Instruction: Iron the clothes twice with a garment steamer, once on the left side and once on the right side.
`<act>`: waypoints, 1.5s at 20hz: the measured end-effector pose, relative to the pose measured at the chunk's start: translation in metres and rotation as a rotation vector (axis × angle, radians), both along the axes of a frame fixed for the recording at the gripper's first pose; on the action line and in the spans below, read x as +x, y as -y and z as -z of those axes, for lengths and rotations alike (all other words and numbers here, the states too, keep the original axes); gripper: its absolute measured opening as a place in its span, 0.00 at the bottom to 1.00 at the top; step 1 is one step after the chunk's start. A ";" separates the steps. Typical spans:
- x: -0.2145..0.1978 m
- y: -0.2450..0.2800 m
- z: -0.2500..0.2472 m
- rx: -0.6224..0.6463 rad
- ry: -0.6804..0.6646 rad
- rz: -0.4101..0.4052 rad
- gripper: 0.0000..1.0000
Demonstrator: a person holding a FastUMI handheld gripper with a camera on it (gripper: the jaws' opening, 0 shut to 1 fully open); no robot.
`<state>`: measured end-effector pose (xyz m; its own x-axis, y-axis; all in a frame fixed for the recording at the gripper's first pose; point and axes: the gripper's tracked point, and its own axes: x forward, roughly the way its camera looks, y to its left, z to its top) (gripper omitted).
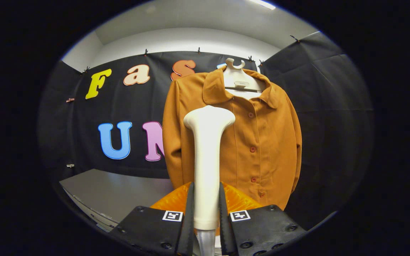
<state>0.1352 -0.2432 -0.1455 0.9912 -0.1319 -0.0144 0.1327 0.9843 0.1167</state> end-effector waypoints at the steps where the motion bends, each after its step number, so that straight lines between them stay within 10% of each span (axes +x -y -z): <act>1: -0.003 -0.001 0.011 0.021 -0.023 -0.003 0.34; 21: -0.070 -0.020 0.253 0.159 -0.545 0.042 0.34; 30: -0.135 -0.023 0.247 0.133 -0.551 0.045 0.34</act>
